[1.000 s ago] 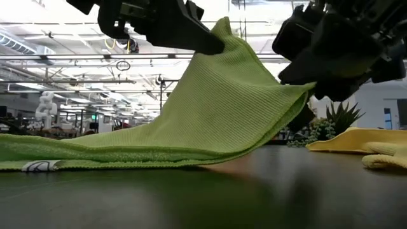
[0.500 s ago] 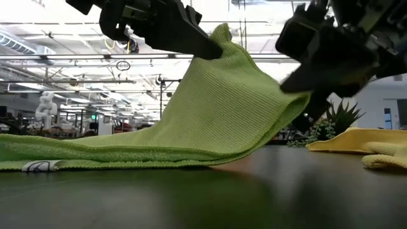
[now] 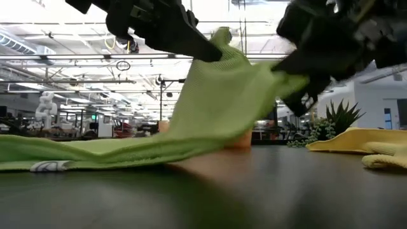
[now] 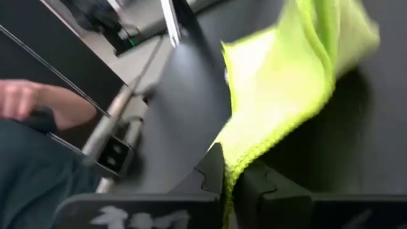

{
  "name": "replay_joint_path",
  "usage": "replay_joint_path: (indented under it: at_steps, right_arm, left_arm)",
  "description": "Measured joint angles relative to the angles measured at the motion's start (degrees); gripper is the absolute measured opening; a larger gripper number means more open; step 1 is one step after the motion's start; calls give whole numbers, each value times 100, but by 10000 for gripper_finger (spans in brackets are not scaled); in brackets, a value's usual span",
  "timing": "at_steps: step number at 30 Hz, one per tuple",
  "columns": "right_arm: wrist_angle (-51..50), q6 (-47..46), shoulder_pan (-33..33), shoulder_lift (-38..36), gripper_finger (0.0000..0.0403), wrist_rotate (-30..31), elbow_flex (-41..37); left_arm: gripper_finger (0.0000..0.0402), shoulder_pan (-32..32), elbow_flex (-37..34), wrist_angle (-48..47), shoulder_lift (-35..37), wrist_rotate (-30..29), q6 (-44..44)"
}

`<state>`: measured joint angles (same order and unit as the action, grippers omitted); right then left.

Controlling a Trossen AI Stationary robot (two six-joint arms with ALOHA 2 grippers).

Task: Fold microfiber towels
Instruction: Fold the green towel

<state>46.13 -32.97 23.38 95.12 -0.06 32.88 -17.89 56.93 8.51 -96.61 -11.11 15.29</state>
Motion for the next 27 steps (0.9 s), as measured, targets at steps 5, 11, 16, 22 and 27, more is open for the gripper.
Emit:
replay_joint_path:
  at_steps: [5,11,16,22,27]
  right_arm:
    - [-10,236,0,-682,3,26,0]
    - [-213,456,-2,-1486,2,-2,77]
    - [-958,368,-9,-2007,1,185,225]
    - [-1279,305,66,-2190,1,170,507]
    - [-1889,251,107,-2189,0,437,603]
  left_arm:
    - [6,-273,-2,-230,562,-137,-323]
    - [4,-730,-2,-222,1114,-861,-926]
    - [4,-1168,-2,-104,1105,-2014,-1337]
    - [6,-1396,2,0,1111,-2149,-1683]
    - [5,-1404,11,-281,1109,-2371,-1452]
